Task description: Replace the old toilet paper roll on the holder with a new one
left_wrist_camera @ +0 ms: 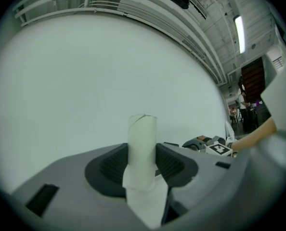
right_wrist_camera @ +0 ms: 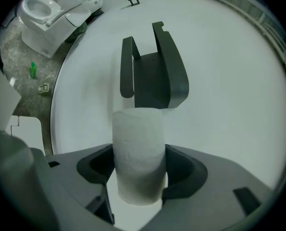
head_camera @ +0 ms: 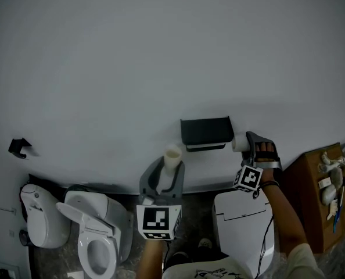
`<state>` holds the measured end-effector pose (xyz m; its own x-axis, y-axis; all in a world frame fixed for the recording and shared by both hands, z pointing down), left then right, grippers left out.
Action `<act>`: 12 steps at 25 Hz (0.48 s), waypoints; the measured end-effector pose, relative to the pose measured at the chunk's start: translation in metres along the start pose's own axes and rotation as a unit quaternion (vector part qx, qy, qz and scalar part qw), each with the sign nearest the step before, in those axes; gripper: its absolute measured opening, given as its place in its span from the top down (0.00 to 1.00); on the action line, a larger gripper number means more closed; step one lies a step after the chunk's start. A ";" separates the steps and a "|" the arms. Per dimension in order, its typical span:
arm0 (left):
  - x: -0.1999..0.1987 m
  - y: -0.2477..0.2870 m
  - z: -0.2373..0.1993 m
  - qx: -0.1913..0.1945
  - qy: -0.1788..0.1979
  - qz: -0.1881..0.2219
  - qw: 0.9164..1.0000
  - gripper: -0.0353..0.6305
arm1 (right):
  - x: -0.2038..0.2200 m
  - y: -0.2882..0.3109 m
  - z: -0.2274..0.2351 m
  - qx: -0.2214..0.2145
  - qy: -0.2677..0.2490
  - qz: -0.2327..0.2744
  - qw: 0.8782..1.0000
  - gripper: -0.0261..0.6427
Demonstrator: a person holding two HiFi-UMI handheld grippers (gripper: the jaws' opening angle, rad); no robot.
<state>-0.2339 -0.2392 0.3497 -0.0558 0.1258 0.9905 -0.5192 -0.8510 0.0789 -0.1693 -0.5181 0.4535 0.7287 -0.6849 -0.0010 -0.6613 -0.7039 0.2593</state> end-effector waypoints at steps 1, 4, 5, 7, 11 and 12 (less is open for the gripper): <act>-0.001 0.000 0.000 -0.001 0.000 0.000 1.000 0.67 | -0.001 0.000 -0.001 0.000 -0.001 0.001 1.000 0.50; -0.001 -0.002 -0.001 -0.008 -0.004 0.001 1.000 0.67 | -0.003 0.000 -0.007 -0.005 -0.007 0.003 1.000 0.50; -0.001 -0.003 -0.002 -0.010 -0.005 0.002 1.000 0.67 | -0.005 0.001 -0.009 -0.006 -0.010 0.004 1.000 0.50; -0.001 -0.005 -0.006 -0.015 -0.004 0.001 1.000 0.67 | -0.012 0.002 -0.014 -0.004 -0.013 0.006 1.000 0.50; 0.001 -0.012 -0.013 -0.027 -0.001 -0.002 1.000 0.67 | -0.026 0.000 -0.017 0.004 -0.008 0.014 1.000 0.50; 0.000 -0.014 -0.015 -0.030 -0.001 -0.002 1.000 0.67 | -0.030 0.000 -0.017 0.007 -0.006 0.017 1.000 0.50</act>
<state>-0.2395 -0.2197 0.3473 -0.0521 0.1282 0.9904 -0.5702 -0.8180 0.0759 -0.1882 -0.4938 0.4699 0.7033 -0.7109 -0.0030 -0.6885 -0.6822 0.2461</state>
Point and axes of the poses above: the fingertips, and each gripper's own axes: y forward along the fingers, z to its right, x out of its underside, the point moved 5 cm from there along -y, backward along the fingers, and after that the axes turned 5 degrees about -z, right-handed, at the moved point
